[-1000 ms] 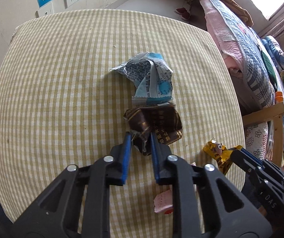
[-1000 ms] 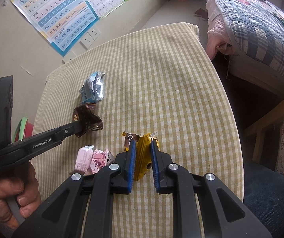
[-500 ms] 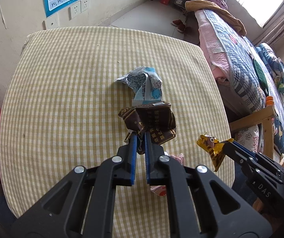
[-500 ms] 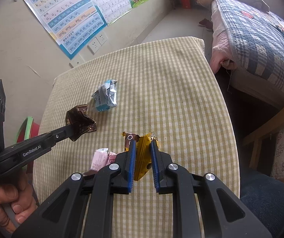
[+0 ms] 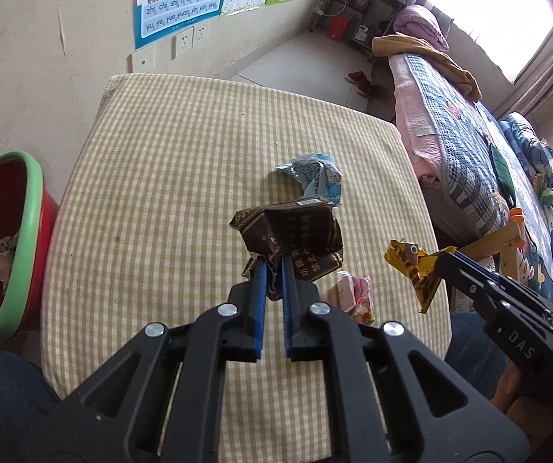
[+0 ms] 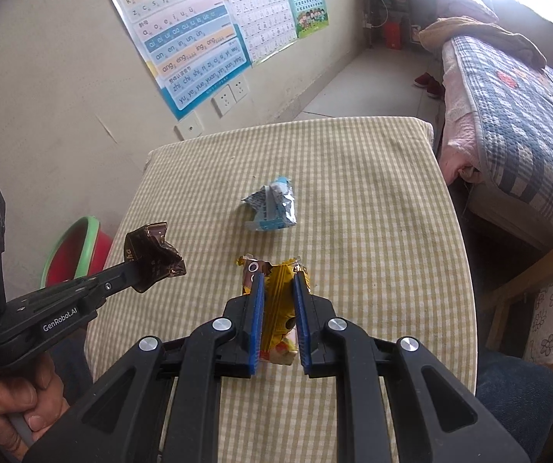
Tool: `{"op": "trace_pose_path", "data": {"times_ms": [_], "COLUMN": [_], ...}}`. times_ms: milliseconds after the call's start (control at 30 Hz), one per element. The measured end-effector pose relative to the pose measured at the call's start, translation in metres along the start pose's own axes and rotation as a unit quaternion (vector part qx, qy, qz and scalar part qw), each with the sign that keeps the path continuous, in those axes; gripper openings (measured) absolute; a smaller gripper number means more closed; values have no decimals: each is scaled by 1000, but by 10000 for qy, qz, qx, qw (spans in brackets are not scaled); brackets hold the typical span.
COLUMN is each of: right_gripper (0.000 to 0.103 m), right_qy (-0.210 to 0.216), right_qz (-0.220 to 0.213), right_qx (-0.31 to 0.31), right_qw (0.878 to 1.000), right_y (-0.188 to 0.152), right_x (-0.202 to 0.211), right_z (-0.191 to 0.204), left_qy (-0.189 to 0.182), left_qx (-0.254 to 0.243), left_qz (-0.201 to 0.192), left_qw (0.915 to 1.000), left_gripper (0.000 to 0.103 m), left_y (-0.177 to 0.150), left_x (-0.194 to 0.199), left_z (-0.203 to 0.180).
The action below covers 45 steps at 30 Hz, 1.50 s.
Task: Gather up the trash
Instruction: 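Carry the brown and gold wrappers over the red bin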
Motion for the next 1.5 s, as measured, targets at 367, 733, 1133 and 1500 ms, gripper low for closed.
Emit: {"op": "trace_pose_path", "data": {"times_ms": [367, 733, 1133, 1500], "right_gripper": [15, 15, 15, 15], "right_qy": [239, 451, 752, 1183], "right_qz": [14, 99, 168, 205], "right_qx": [571, 1171, 1773, 2212], "right_qw": [9981, 9920, 9811, 9678], "right_y": [-2, -6, -11, -10], "right_x": [-6, -19, -39, -54], "right_z": [69, 143, 227, 306], "left_qy": [239, 500, 966, 1184], "left_qx": [527, 1044, 1649, 2151], "left_qz": [-314, -645, -934, -1055], "left_qw": [9978, 9912, 9771, 9636], "left_gripper": [7, 7, 7, 7], "left_y": [-11, -20, -33, -47], "left_x": [40, 80, 117, 139], "left_z": [64, 130, 215, 278]}}
Point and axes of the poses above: each gripper's, at about its wrist camera, not at the fingertips, and x roughly against the way its jaws point, z to its left, y to its top, the point moved 10 cm from there along -x, roughly the way its jaws point, and after that the axes turned 5 degrees about -x, right-handed, at the moved point
